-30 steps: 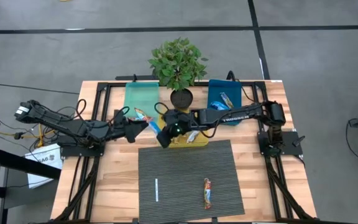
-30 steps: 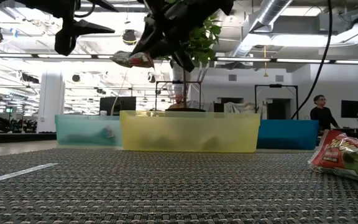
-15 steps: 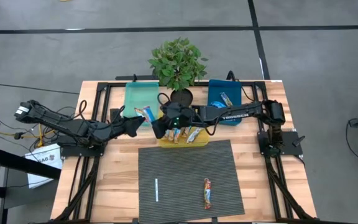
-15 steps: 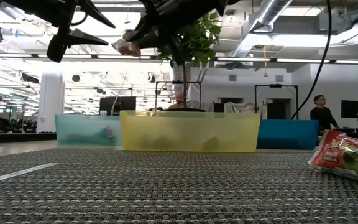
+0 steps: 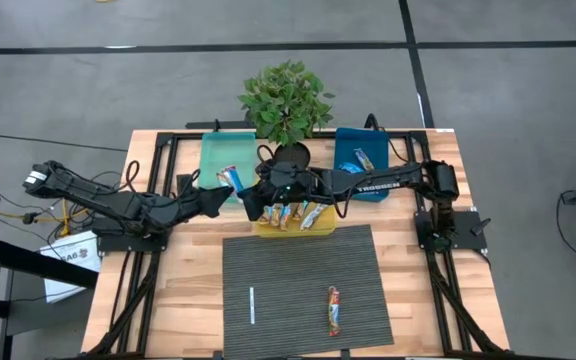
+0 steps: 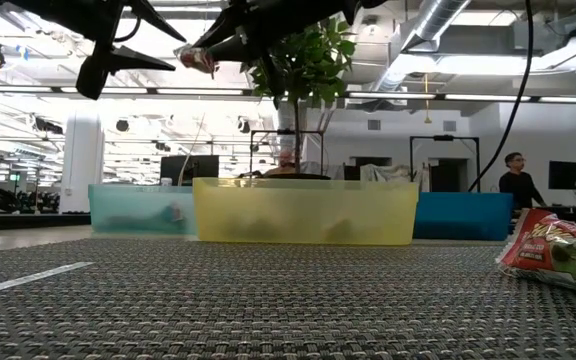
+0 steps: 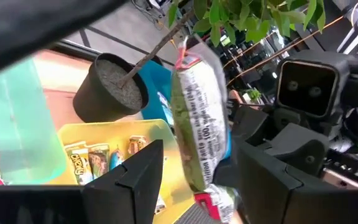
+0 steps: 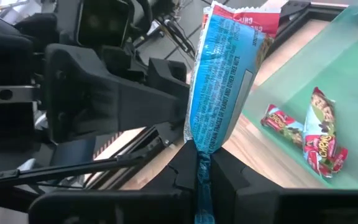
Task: Pick and place Granola Bars by type
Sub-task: Put the red granola bar into the green bin
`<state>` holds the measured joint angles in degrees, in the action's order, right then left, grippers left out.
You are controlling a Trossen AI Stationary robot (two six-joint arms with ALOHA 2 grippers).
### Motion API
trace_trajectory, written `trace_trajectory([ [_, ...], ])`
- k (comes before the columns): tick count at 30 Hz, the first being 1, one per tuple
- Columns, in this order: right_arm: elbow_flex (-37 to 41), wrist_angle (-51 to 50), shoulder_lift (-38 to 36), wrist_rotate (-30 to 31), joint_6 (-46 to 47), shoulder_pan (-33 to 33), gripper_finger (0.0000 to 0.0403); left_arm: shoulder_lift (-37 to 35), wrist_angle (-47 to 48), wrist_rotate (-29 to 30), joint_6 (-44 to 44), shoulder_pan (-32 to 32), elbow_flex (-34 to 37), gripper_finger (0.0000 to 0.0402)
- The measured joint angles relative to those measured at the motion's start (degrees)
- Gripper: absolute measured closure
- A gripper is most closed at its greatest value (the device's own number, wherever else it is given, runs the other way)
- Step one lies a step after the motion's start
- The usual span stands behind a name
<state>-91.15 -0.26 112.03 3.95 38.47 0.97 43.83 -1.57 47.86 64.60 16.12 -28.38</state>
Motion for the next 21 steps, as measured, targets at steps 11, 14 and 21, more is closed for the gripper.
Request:
trace_trajectory([
  [11, 0.0, 3.4, 0.0, -1.2, -0.1, -0.1, 0.0390, 0.0, -5.8, 0.1, -3.4, -0.7, 0.0, 0.0221],
  [14, 0.0, 3.7, 0.0, -2.4, -0.1, -0.1, 0.0390, 0.1, -5.8, -0.7, -3.4, -1.4, 0.0, 0.0221],
  [21, 0.0, 4.2, 0.0, -3.6, -0.1, -1.0, 0.0390, 0.1, -5.7, -1.1, -3.4, -2.0, 0.0, 0.0221],
])
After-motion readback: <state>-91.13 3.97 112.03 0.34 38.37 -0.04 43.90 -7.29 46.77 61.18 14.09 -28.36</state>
